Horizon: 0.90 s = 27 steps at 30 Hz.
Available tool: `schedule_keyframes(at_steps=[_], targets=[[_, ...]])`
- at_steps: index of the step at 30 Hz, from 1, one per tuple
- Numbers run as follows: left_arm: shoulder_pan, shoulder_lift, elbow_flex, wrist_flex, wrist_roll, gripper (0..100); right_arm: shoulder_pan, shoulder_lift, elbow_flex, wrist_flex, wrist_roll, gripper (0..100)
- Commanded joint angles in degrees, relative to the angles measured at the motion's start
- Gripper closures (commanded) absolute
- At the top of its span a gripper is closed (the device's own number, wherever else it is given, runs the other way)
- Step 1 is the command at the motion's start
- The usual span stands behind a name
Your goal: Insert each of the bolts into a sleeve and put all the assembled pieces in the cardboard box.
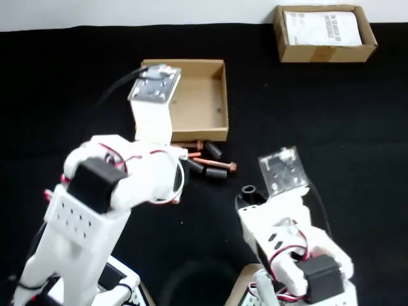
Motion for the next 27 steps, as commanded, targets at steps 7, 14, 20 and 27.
schedule_keyframes(at_steps=[7,14,20,27], targets=[[0.92,-19.38,29.85,-37.80,-0.62,99,-0.75,-16.84,28.88,-30.55,-0.44,99.1],[0.92,-23.69,37.58,-52.40,-0.53,99,-0.75,-17.80,35.21,-38.73,-2.20,99.1],[3.56,-23.25,37.85,-58.29,-6.68,99,-2.95,-17.71,35.47,-39.69,-6.51,99.1],[12.62,-22.37,38.55,-61.01,-10.64,99,-3.74,-17.71,35.47,-39.69,-7.30,99.1]])
